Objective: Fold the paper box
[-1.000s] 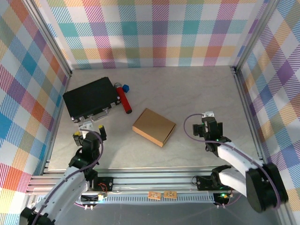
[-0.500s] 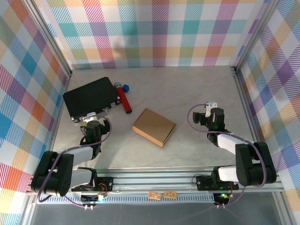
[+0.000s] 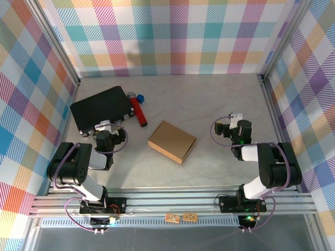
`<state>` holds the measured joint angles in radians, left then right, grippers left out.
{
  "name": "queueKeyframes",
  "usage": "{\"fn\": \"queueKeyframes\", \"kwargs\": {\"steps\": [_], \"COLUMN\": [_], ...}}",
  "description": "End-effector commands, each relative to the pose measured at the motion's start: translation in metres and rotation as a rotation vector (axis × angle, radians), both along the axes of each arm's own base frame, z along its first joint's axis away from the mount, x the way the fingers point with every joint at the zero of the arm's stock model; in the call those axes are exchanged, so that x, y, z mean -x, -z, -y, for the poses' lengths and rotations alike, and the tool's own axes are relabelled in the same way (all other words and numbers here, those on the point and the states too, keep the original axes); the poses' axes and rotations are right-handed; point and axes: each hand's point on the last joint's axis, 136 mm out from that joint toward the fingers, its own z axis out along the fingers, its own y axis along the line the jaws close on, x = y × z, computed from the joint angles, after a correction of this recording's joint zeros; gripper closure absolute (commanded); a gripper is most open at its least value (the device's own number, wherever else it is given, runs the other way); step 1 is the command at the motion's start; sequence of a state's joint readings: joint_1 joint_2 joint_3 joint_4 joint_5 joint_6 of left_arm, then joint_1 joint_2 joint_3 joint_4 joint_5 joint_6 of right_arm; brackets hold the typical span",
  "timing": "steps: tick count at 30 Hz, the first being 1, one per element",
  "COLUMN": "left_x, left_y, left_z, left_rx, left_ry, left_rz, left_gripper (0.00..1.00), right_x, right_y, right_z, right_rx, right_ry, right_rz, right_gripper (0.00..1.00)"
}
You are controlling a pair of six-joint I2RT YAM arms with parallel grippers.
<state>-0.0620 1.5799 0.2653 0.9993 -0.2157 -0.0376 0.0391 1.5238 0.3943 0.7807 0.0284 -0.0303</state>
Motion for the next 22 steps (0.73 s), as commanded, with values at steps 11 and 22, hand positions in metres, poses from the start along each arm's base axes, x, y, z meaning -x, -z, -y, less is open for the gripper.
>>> {"fn": "queueKeyframes", "kwargs": {"steps": [11, 22], "left_x": [-0.030, -0.031], "left_y": [-0.022, -0.022], "left_z": [0.010, 0.010], "left_rx": [0.005, 0.001], "left_ry": [0.068, 0.068], "left_rz": [0.018, 0.018], "left_gripper": [0.00, 0.00], "right_x": [-0.009, -0.009], "right_y": [-0.013, -0.013], "right_z": [0.003, 0.004], "right_rx": [-0.046, -0.049], "right_ry": [0.005, 0.003], "right_rz": [0.043, 0.044], "right_gripper": [0.01, 0.01]}}
